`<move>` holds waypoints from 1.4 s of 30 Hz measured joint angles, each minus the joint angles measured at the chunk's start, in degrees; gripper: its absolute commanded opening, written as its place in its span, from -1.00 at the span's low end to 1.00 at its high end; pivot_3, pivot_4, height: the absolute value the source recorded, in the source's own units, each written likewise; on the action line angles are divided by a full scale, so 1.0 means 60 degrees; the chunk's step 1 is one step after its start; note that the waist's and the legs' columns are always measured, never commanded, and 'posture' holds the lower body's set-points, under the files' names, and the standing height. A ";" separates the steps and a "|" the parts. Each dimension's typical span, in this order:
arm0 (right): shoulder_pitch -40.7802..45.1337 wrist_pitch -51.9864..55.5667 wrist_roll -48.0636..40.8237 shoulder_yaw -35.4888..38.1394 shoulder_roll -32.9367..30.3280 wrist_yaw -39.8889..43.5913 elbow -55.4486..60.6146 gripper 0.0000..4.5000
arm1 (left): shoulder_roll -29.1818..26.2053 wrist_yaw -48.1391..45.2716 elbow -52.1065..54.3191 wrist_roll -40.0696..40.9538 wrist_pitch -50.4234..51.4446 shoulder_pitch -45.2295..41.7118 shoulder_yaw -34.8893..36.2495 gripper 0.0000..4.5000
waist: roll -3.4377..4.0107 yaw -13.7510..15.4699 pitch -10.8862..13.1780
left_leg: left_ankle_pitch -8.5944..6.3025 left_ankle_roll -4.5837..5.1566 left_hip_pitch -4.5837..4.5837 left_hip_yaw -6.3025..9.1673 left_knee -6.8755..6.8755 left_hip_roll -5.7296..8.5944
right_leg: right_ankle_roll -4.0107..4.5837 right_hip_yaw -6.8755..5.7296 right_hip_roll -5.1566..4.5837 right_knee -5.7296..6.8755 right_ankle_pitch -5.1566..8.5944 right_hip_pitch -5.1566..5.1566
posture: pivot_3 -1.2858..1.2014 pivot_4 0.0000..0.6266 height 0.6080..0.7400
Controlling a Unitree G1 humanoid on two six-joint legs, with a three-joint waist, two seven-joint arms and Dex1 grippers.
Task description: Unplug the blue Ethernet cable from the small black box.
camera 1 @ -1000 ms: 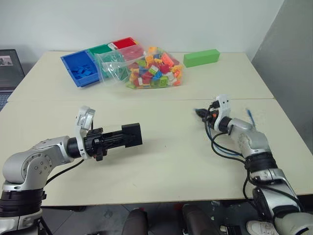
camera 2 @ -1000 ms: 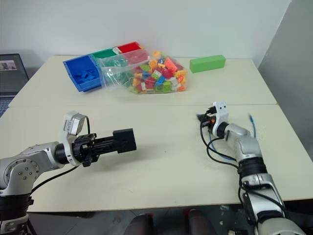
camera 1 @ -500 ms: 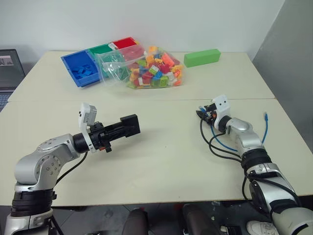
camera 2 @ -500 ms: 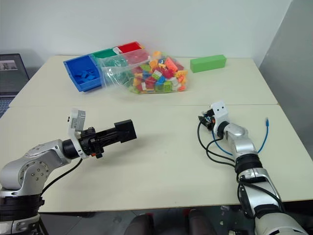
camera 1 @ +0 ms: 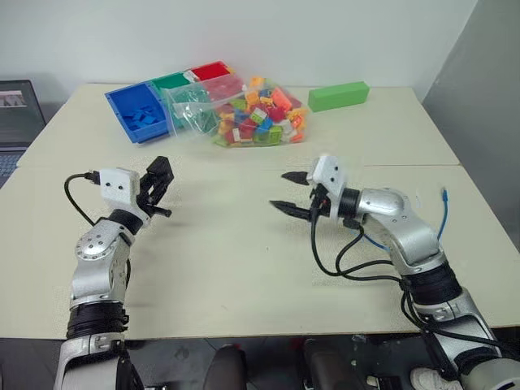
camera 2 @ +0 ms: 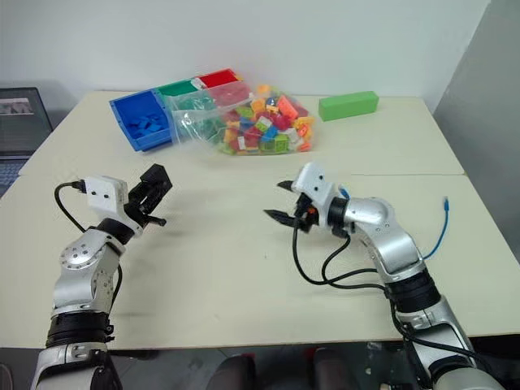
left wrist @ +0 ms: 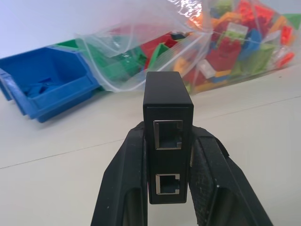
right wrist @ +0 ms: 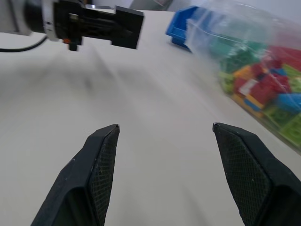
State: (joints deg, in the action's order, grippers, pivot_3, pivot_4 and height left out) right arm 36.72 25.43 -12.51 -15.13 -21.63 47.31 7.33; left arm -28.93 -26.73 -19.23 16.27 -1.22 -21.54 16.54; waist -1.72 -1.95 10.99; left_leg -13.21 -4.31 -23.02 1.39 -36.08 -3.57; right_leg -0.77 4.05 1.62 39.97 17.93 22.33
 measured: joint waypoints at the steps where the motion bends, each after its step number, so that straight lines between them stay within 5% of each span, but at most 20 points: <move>1: 0.0007 0.0219 -0.0026 -0.0099 0.0034 0.0020 0.0203 0.49 | 0.0106 0.0020 -0.0303 -0.0016 -0.0155 -0.0018 0.0000 -0.65 | -0.0001 0.0018 0.0000 | 0.0000 0.0000 -0.0002 0.0001 -0.0001 0.0001 | 0.0000 -0.0002 -0.0001 -0.0001 0.0000 0.0000 | 0.03 -0.52 1.00; 10: 0.0196 0.1148 -0.0284 -0.0330 0.0363 0.0018 0.0510 0.49 | 0.0595 0.0409 -0.1832 -0.0146 -0.0682 -0.0213 0.0018 -0.65 | -0.0008 0.0036 -0.0005 | 0.0001 0.0000 0.0000 0.0017 -0.0003 -0.0003 | -0.0001 -0.0021 0.0004 0.0006 -0.0001 -0.0003 | 0.03 -0.52 1.00; 12: 0.0214 0.1255 -0.0287 -0.0331 0.0365 0.0018 0.0520 0.50 | 0.0595 0.0406 -0.1967 -0.0160 -0.0791 -0.0251 0.0018 -0.34 | -0.0008 0.0034 -0.0005 | 0.0000 0.0000 0.0000 0.0016 -0.0002 -0.0003 | -0.0001 -0.0020 0.0004 0.0006 -0.0001 -0.0002 | 0.03 -0.52 1.00; 26: 0.0217 0.1434 -0.0344 -0.0351 0.0348 0.0038 0.0635 0.50 | 0.0602 0.0436 -0.1634 -0.0157 -0.0828 0.0336 0.0034 0.91 | -0.0008 0.0019 -0.0005 | 0.0000 0.0000 0.0000 0.0015 -0.0002 -0.0005 | -0.0001 -0.0018 0.0004 0.0006 -0.0001 -0.0003 | 0.03 -0.52 1.00; 34: -0.0370 0.1442 -0.0308 -0.0460 -0.0097 0.0007 0.0843 0.50 | 0.0237 0.0592 0.1524 -0.0031 0.0533 0.2537 0.0175 0.97 | -0.0012 0.0000 -0.0007 | 0.0000 0.0000 0.0002 0.0014 0.0003 -0.0011 | -0.0001 -0.0010 -0.0006 0.0002 0.0000 -0.0003 | 0.03 -0.52 1.00; 42: -0.1468 0.0902 -0.0396 0.0278 -0.1264 0.0415 0.0926 0.50 | -0.1737 -0.0408 0.4507 0.0688 0.3116 0.4198 0.0943 0.97 | -0.0015 0.0003 -0.0005 | 0.0000 0.0000 0.0009 0.0015 0.0003 -0.0004 | -0.0048 -0.0016 -0.0016 0.0000 0.0027 -0.0006 | 0.03 -0.52 1.00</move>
State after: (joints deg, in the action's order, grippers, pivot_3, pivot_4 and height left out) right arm 27.91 30.84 -14.88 -13.46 -29.21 49.80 12.88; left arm -39.35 -29.18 7.81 20.40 17.48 3.65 22.20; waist -1.81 -1.93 10.96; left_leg -13.21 -4.31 -22.96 1.48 -36.06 -3.59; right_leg -1.05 3.96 1.53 39.97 18.09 22.29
